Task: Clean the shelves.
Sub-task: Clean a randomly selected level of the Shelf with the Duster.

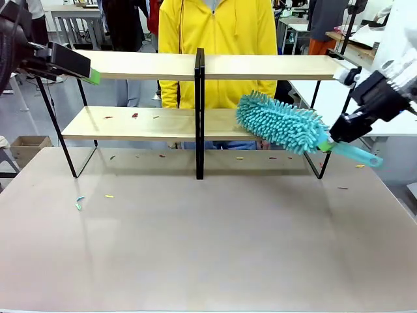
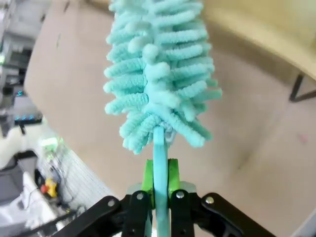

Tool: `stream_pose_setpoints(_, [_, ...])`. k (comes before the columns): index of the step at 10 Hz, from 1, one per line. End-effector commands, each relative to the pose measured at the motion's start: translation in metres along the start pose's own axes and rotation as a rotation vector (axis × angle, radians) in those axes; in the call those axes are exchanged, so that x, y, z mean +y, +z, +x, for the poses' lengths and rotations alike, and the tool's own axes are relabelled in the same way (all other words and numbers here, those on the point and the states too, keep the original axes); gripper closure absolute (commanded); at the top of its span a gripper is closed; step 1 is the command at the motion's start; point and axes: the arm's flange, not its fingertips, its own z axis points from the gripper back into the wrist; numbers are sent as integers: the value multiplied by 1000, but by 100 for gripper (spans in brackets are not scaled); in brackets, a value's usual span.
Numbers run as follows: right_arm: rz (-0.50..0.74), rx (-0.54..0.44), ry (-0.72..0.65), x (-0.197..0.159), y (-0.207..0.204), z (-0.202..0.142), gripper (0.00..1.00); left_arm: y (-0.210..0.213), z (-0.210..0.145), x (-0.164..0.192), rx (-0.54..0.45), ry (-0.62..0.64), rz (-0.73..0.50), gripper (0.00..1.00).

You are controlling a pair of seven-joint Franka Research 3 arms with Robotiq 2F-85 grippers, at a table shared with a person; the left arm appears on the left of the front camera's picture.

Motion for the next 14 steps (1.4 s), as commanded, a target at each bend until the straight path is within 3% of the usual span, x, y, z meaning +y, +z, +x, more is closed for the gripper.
stream_pose_setpoints(1, [-49, -104, -73, -1, -12, 26, 87, 1, 0, 1, -5, 0, 10, 0])
stream_pose_setpoints(4, [-112, -124, -159, -4, -22, 30, 87, 1, 0, 1, -5, 0, 10, 0])
stream_pose_setpoints(5, [-74, -109, -91, -14, -16, 27, 87, 1, 0, 1, -5, 0, 10, 0])
stream_pose_setpoints(7, [-89, -116, -119, -16, -20, 28, 87, 1, 0, 1, -5, 0, 10, 0])
stream_pose_setpoints(9, [-229, -131, -235, -29, -28, 36, 87, 1, 0, 1, -5, 0, 10, 0])
stream_pose_setpoints(11, [-297, -126, -280, -33, -35, 35, 87, 1, 0, 1, -5, 0, 10, 0])
stream_pose_setpoints(14, [-394, -200, -433, -38, -29, 35, 87, 1, 0, 1, -5, 0, 10, 0])
